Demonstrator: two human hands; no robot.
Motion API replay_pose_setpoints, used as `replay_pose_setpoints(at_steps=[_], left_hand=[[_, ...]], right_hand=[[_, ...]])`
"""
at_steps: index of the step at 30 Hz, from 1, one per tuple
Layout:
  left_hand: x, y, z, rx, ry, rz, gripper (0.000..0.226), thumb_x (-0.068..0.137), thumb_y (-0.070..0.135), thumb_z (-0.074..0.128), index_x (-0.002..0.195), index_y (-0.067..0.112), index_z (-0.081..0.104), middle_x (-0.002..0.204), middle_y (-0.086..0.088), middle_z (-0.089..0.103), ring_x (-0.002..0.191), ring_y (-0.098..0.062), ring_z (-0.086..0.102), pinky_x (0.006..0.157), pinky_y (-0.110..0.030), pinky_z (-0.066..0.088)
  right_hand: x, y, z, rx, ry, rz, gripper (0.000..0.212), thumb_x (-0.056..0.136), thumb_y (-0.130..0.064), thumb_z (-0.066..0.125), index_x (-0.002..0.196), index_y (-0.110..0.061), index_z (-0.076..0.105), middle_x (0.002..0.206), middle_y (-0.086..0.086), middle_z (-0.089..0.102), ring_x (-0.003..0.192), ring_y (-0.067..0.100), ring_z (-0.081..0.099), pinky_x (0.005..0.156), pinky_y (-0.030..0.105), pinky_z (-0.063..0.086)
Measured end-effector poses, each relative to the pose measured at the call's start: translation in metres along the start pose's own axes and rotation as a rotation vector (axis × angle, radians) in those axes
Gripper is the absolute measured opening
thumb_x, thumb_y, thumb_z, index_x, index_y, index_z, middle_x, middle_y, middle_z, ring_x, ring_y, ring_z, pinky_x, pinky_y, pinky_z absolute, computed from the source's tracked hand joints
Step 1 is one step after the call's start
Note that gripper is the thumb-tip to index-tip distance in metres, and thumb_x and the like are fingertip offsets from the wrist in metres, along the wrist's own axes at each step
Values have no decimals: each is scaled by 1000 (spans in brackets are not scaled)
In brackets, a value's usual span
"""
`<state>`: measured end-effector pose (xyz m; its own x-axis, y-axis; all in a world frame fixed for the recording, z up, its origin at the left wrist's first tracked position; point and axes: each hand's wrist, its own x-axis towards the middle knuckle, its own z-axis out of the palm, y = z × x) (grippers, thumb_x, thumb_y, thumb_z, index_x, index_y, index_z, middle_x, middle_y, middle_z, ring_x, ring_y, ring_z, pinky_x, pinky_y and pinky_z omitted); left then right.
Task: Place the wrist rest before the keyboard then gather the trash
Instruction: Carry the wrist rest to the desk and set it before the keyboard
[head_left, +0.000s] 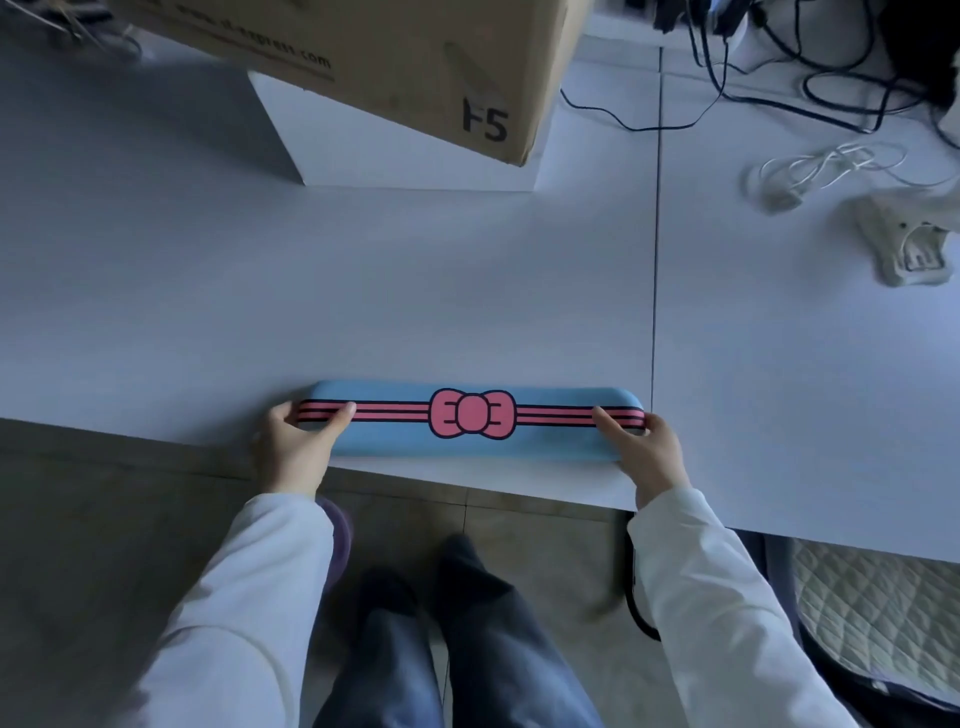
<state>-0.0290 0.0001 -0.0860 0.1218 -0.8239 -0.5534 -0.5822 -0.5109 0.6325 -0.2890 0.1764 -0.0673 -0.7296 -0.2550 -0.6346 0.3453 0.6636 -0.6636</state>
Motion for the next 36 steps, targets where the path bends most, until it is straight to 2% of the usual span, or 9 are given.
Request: replay_pose_setpoints(at_steps=[2, 7, 10, 17, 20, 25, 27, 30, 36], left_hand=[[1, -3, -2, -27, -19, 13, 51, 66, 39, 76, 104, 13, 54, 116, -14, 63, 106, -30, 59, 90, -37, 44], [-5, -9, -6, -155, -44, 27, 57, 71, 30, 74, 116, 10, 46, 112, -7, 56, 107, -27, 56, 95, -38, 44], [-10, -15, -14, -253, -60, 2, 52, 70, 28, 76, 108, 15, 44, 110, -8, 57, 110, -32, 59, 98, -52, 46], [-24, -46, -64, -510, -43, -96, 46, 74, 20, 72, 105, 19, 39, 92, 3, 55, 107, -31, 59, 98, -54, 47], [-31, -65, -95, -608, -22, -109, 44, 76, 19, 71, 106, 18, 39, 93, 0, 56, 108, -34, 60, 97, -56, 47], [-47, -115, -162, -718, 108, -99, 43, 76, 18, 71, 107, 16, 42, 105, -5, 58, 104, -28, 59, 95, -46, 49], [-52, -139, -192, -746, 175, -92, 39, 75, 18, 71, 102, 17, 43, 99, -2, 58, 96, -21, 58, 83, -39, 50], [-65, -176, -244, -789, 252, -61, 28, 77, 17, 69, 90, 20, 44, 83, 7, 53, 75, -8, 52, 67, -27, 44], [-89, -261, -345, -845, 396, -51, 26, 78, 14, 68, 88, 21, 45, 81, 9, 51, 75, -3, 50, 71, -29, 43]], right_hand=[[-5, -3, 0, 118, -44, 27, 27, 77, -21, 66, 96, -8, 52, 81, 1, 55, 85, 21, 55, 80, 38, 51], [-12, -12, 2, 253, -112, 6, 28, 78, -14, 66, 101, -6, 51, 89, 5, 55, 82, 18, 58, 58, 24, 58], [-18, -17, 5, 245, -125, -49, 26, 78, -14, 66, 99, -7, 52, 88, 3, 55, 82, 16, 58, 60, 23, 58], [-49, -31, 36, 196, -205, -167, 30, 78, -16, 65, 105, -8, 54, 90, 2, 56, 87, 18, 58, 74, 33, 55], [-68, -38, 59, 182, -267, -219, 29, 78, -16, 65, 104, -9, 54, 89, 3, 57, 85, 16, 58, 65, 25, 58], [-120, -35, 111, 124, -408, -299, 18, 78, -16, 65, 95, -12, 57, 90, 3, 58, 85, 15, 60, 65, 24, 58], [-147, -29, 134, 95, -452, -332, 14, 78, -17, 66, 89, -17, 59, 90, 4, 59, 84, 15, 60, 67, 26, 59], [-193, -15, 171, 20, -494, -391, 23, 77, -21, 67, 98, -15, 59, 95, 5, 59, 88, 18, 60, 69, 30, 57], [-295, 16, 247, -29, -620, -459, 25, 79, -18, 65, 101, -10, 58, 88, 5, 58, 82, 16, 58, 53, 16, 54]])
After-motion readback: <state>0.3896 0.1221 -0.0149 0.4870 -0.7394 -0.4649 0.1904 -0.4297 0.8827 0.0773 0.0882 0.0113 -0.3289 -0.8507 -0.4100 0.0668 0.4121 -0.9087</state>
